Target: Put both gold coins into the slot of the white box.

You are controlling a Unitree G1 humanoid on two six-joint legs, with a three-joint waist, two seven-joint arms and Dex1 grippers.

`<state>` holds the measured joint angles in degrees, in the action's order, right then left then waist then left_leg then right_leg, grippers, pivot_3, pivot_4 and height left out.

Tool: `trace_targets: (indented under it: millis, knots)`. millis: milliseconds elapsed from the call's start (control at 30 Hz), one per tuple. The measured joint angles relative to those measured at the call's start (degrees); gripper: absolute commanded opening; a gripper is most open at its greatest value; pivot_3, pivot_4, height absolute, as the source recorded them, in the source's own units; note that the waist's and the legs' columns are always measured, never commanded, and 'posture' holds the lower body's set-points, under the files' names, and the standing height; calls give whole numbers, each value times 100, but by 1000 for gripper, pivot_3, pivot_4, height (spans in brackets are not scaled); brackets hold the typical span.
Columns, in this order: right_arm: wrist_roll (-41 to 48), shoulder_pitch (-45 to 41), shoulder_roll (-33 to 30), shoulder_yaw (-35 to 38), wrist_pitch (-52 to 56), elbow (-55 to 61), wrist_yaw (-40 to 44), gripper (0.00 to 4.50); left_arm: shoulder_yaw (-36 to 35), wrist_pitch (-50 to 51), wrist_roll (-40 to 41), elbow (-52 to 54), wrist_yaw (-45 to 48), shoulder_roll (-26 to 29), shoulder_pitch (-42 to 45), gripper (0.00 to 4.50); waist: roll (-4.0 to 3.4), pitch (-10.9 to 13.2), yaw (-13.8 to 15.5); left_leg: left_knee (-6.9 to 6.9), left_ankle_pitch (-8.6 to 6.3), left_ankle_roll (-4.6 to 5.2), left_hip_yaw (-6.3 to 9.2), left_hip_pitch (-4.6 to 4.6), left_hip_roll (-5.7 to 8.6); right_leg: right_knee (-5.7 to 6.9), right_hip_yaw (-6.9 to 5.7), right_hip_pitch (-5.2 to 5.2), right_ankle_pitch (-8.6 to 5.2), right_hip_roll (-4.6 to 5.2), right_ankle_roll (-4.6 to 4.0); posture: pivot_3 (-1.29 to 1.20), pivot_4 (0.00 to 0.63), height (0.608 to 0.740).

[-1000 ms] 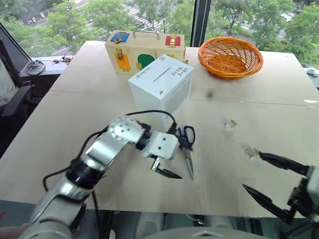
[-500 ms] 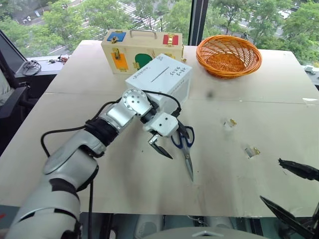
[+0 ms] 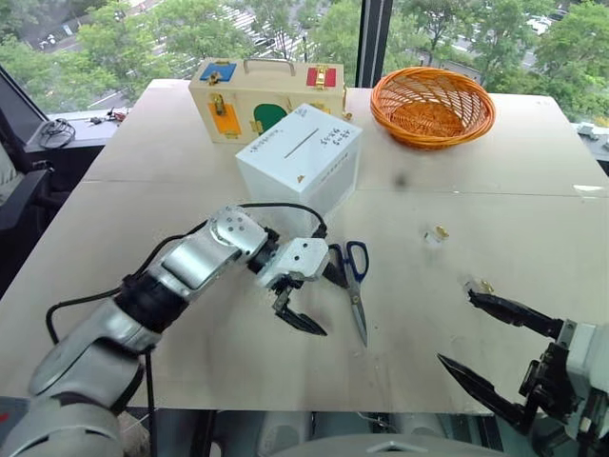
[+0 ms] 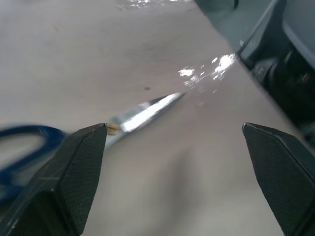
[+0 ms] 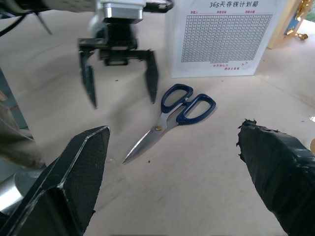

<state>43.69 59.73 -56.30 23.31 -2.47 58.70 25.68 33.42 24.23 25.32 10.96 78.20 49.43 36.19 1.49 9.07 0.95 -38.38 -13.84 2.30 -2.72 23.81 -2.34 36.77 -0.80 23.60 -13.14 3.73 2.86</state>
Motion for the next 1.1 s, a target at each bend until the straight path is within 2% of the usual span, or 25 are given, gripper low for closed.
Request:
trace_targets:
  millis: [67, 133, 300, 500, 633, 867, 967, 1100]
  knots:
    - [-36, 21, -12, -3, -15, 0, -22, 4500, -140, 607, 77, 482, -410, -23, -287, 3183, 1, 0, 17, -1, 0, 0, 6, 0, 2, 1, 4, -1, -1, -3, 2, 0, 150, 740]
    - [-74, 50, -15, -41, -35, 0, -60, 4500, -371, 1156, 142, 872, -846, -61, -535, 2183, 1, 0, 18, -4, 1, 0, 7, -3, 2, 3, 6, -2, -1, -4, 3, 0, 150, 740]
    - [-196, 69, 2, -166, -35, 0, -95, 4500, -744, 1902, -25, 1189, -1924, -417, -874, 2183, 1, -3, 8, -4, 1, 0, 5, -8, 4, 5, 12, -5, -1, -6, 3, 0, 150, 740]
    - [-224, 3, 50, -165, 51, 0, -64, 4500, -760, 2814, -335, 1434, -2958, -927, -948, 2183, 3, -3, 13, -3, 1, 0, 5, -3, 10, 3, 14, -3, -1, -6, 3, 0, 150, 740]
    - [-219, 1, 80, -156, 126, 0, -3, 4500, -654, 3144, -548, 1558, -3297, -1053, -899, 2183, 2, -5, 11, -2, 1, 0, 5, -7, 10, 4, 13, -4, 0, -7, 3, 0, 150, 740]
    - [-168, 182, 128, 24, 197, 0, 79, 4500, -128, 3715, -610, 1539, -3605, -1881, -640, 2183, 9, -23, 63, -8, 1, 1, 7, -8, 15, 3, 26, -12, 0, -7, 3, 0, 150, 740]
    - [-174, 250, 150, 30, 189, 0, 85, 4500, 163, 3706, -673, 1148, -3732, -2486, -547, 2183, 10, -23, 75, -8, 1, 1, 8, -6, 19, 3, 26, -11, 0, -8, 3, 0, 150, 740]
    - [-186, 383, 149, 31, 90, 0, 78, 4500, 23, 4056, -468, 1144, -3835, -2791, -539, 2183, 9, -22, 67, -7, 1, 1, 12, -4, 15, 3, 24, -8, 0, -11, 3, 0, 150, 740]
